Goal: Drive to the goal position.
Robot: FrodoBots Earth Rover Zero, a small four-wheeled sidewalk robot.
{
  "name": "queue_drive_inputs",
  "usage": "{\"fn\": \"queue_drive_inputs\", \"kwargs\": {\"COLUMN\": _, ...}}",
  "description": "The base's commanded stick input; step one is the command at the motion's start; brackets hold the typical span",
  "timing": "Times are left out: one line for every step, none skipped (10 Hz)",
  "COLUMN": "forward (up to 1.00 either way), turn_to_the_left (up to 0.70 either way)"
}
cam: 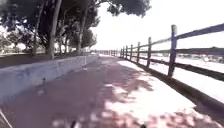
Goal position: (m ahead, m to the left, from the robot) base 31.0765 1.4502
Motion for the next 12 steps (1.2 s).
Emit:
{"fn": "queue_drive_inputs", "kwargs": {"forward": 1.00, "turn_to_the_left": 0.00}}
{"fn": "queue_drive_inputs", "kwargs": {"forward": 1.00, "turn_to_the_left": 0.00}}
{"fn": "queue_drive_inputs", "kwargs": {"forward": 1.00, "turn_to_the_left": 0.00}}
{"fn": "queue_drive_inputs", "kwargs": {"forward": 1.00, "turn_to_the_left": 0.00}}
{"fn": "queue_drive_inputs", "kwargs": {"forward": 1.00, "turn_to_the_left": 0.00}}
{"fn": "queue_drive_inputs", "kwargs": {"forward": 1.00, "turn_to_the_left": 0.00}}
{"fn": "queue_drive_inputs", "kwargs": {"forward": 1.00, "turn_to_the_left": 0.00}}
{"fn": "queue_drive_inputs", "kwargs": {"forward": 1.00, "turn_to_the_left": 0.00}}
{"fn": "queue_drive_inputs", "kwargs": {"forward": 1.00, "turn_to_the_left": -0.02}}
{"fn": "queue_drive_inputs", "kwargs": {"forward": 1.00, "turn_to_the_left": -0.40}}
{"fn": "queue_drive_inputs", "kwargs": {"forward": 1.00, "turn_to_the_left": -0.40}}
{"fn": "queue_drive_inputs", "kwargs": {"forward": 1.00, "turn_to_the_left": -0.06}}
